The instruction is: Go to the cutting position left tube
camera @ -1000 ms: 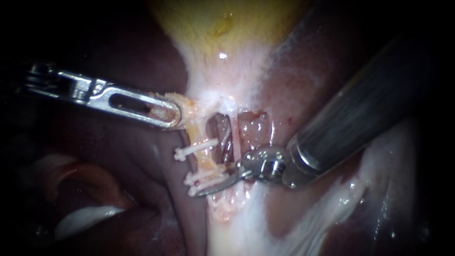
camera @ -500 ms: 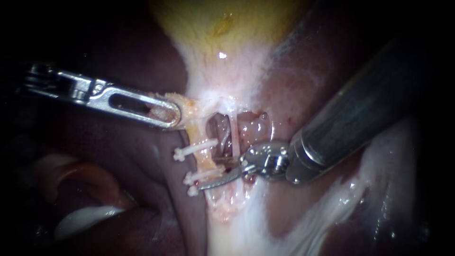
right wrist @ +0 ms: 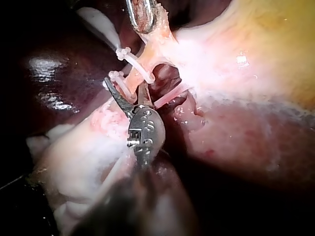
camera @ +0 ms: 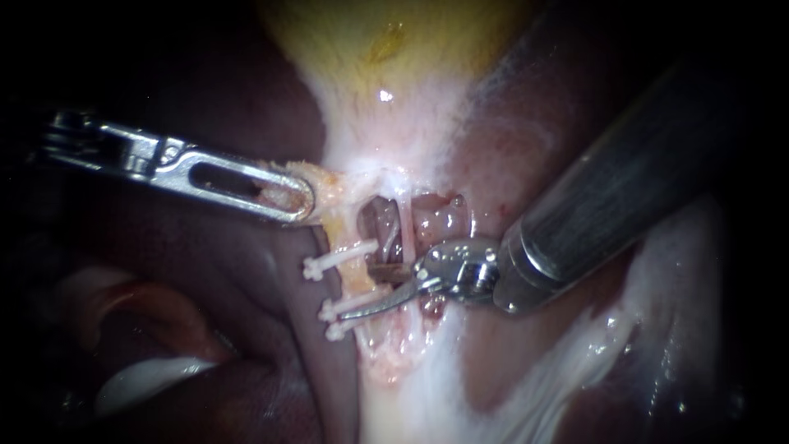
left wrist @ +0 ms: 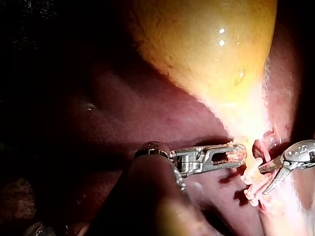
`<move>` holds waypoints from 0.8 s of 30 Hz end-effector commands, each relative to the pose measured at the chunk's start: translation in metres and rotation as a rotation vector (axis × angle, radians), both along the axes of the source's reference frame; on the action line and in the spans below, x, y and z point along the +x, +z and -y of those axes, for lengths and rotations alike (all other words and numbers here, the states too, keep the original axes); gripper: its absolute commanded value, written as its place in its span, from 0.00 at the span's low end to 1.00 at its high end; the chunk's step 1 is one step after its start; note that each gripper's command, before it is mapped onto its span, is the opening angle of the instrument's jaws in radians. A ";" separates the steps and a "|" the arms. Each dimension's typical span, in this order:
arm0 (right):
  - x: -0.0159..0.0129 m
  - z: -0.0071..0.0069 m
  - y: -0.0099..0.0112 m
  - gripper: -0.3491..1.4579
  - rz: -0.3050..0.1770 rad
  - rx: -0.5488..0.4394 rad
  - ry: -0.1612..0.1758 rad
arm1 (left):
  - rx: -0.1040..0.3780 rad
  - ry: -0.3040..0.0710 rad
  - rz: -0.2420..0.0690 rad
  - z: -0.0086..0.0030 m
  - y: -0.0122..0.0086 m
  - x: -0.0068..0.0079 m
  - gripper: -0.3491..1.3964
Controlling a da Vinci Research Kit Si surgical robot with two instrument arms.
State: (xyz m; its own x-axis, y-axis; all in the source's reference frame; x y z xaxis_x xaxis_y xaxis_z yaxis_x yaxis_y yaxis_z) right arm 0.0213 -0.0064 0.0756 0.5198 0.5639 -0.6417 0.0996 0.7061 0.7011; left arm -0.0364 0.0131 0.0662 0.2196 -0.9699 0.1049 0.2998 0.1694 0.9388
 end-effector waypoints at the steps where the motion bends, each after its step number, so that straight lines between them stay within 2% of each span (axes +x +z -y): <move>1: 0.0002 0.0001 0.0001 0.83 -0.009 0.004 0.001 | 0.000 0.000 0.000 0.0000 0.0000 0.0000 0.07; 15: 0.0017 0.0004 -0.0001 0.84 -0.073 0.033 -0.022 | 0.000 0.000 0.000 -0.0001 0.0002 -0.0001 0.07; 24: 0.0035 0.0011 0.0008 0.80 -0.123 0.045 -0.054 | 0.000 -0.001 -0.001 -0.0002 0.0002 -0.0004 0.07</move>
State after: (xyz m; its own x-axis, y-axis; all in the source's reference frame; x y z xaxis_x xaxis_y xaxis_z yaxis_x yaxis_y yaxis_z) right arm 0.0250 -0.0076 0.0765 0.4680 0.5665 -0.6783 0.2282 0.6640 0.7120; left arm -0.0368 0.0134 0.0663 0.2190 -0.9701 0.1044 0.2995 0.1687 0.9391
